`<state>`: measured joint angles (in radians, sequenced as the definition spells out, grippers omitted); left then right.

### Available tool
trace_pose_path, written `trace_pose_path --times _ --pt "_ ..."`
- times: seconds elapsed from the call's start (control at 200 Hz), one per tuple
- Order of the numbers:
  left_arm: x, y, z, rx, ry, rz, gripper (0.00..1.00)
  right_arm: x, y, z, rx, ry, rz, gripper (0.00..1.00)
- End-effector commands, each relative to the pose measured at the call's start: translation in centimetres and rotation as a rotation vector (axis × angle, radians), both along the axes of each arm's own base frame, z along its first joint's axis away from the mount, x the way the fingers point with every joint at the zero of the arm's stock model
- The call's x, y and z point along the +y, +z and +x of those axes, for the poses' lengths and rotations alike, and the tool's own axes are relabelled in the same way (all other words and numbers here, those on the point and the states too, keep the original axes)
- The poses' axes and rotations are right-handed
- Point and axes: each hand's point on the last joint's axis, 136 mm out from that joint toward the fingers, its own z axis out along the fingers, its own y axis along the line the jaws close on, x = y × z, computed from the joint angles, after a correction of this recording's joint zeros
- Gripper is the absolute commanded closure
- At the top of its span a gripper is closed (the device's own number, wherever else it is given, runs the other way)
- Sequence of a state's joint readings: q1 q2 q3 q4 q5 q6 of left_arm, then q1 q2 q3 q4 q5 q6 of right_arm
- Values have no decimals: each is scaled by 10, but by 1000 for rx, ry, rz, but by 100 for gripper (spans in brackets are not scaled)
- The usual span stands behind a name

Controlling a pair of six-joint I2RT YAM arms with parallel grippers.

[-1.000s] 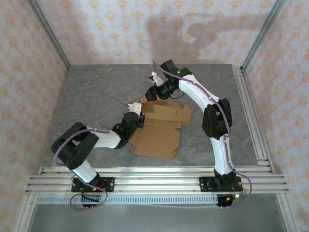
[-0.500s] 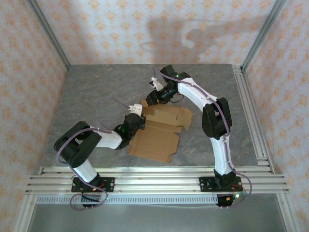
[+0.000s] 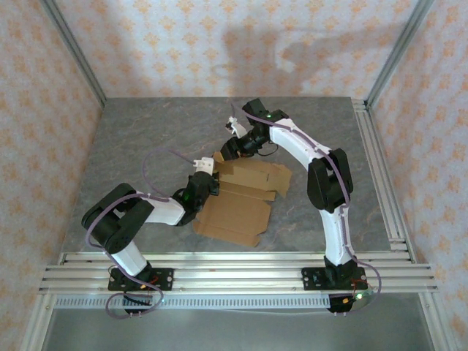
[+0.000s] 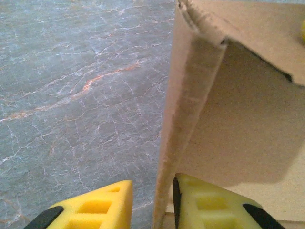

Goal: Fold the paper box

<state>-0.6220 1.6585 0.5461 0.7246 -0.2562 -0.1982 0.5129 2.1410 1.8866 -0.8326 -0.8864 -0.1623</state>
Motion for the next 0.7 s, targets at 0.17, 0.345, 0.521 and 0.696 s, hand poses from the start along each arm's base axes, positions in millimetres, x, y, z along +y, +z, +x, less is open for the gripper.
trace_pose_path --times 0.17,0.345,0.521,0.696 --pt "14 8 -7 -18 46 2 56 -9 -2 -6 -34 6 -78 49" --pt "14 11 -12 -23 37 -16 48 -13 -2 -5 -43 2 -96 50" --pt "15 12 -16 -20 27 -22 42 -16 -4 -5 -56 -3 -124 51" --pt "16 14 -16 -17 23 -31 44 -15 -2 -8 -58 4 -125 51"
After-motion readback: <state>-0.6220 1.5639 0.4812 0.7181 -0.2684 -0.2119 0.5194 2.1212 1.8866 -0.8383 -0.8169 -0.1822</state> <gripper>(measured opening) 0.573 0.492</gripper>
